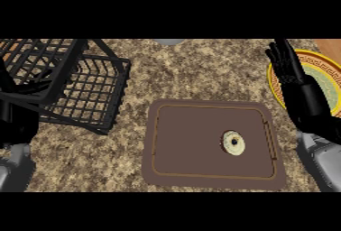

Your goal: Pick the cupcake from the tray and place it in the plate

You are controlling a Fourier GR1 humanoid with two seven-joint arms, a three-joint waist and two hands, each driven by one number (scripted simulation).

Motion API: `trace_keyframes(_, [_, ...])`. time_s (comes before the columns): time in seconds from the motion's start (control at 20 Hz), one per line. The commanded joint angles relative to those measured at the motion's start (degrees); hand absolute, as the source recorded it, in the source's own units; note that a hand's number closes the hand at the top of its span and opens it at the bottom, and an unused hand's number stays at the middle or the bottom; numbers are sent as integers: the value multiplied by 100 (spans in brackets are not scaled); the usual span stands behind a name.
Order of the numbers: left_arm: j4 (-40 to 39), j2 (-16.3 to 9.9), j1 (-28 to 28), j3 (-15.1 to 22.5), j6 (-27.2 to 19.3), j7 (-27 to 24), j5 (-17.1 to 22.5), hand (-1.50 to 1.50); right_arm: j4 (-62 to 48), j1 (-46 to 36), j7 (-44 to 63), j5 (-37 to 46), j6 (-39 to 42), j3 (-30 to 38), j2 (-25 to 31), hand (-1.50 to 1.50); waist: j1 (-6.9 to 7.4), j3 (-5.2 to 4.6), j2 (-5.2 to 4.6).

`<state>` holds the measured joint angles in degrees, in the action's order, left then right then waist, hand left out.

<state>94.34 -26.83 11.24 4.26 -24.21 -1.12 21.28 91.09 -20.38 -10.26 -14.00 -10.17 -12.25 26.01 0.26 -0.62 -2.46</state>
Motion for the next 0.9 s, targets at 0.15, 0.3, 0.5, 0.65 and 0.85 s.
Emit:
trace_keyframes(0.15, [-626, -346, -402, 211, 629, 432, -12, 0, -413, 653, 30, -687, 500, 343, -102, 150, -162, 68, 204])
trace_keyframes(0.3, [-196, -341, -658, 85, 930, 812, 679, 0, -772, 631, 84, 1373, 203, 16, 1562, 150, -333, -98, 126])
trace_keyframes(0.5, [-85, -555, -1076, 340, 941, 1044, 519, 0, -752, 1389, -695, 45, -992, 920, -286, -150, -543, 103, 189])
trace_keyframes(0.65, [-254, -613, -1067, 367, 965, 896, 396, 0, -844, 1996, -1371, 361, -656, 361, -474, -150, -435, 80, 169])
trace_keyframes(0.85, [-165, -673, -980, 483, 943, 1044, 419, 0, -1003, 2205, -1495, 1080, -603, -69, -90, -150, -321, 68, 184])
